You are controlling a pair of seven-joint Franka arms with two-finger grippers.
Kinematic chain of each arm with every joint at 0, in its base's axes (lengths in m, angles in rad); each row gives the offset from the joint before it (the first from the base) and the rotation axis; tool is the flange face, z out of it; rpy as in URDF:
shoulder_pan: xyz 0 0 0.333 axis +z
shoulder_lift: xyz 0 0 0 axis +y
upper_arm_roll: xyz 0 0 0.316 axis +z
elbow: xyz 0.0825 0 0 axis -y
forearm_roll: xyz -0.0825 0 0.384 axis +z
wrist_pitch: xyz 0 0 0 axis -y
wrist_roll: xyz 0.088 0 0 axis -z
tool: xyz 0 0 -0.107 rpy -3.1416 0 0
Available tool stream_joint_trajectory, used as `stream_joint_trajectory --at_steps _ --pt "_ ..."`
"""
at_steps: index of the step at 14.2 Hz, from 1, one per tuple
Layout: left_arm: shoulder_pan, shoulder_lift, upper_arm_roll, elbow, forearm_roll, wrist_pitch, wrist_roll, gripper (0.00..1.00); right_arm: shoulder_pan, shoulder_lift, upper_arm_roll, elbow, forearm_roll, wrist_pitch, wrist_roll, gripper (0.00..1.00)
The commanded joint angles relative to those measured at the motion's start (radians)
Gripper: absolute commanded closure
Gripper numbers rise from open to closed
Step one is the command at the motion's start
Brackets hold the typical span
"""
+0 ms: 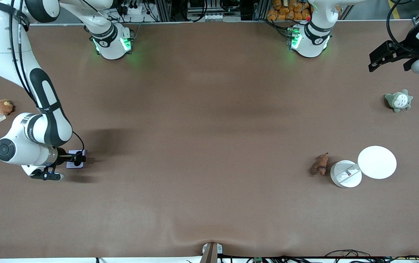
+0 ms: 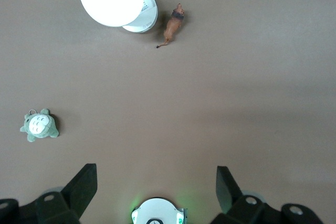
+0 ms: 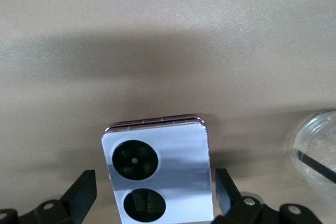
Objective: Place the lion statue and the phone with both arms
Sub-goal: 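Lower the phone beside the glass cup and open the right gripper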
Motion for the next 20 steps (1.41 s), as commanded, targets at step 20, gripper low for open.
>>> stream_joint_trajectory --at_steps 20 --pt "0.005 -0.005 -0.001 0.032 -0.002 0.003 0.004 0.00 0.080 -0.211 0.049 0.640 -0.012 -0.884 0.153 0.00"
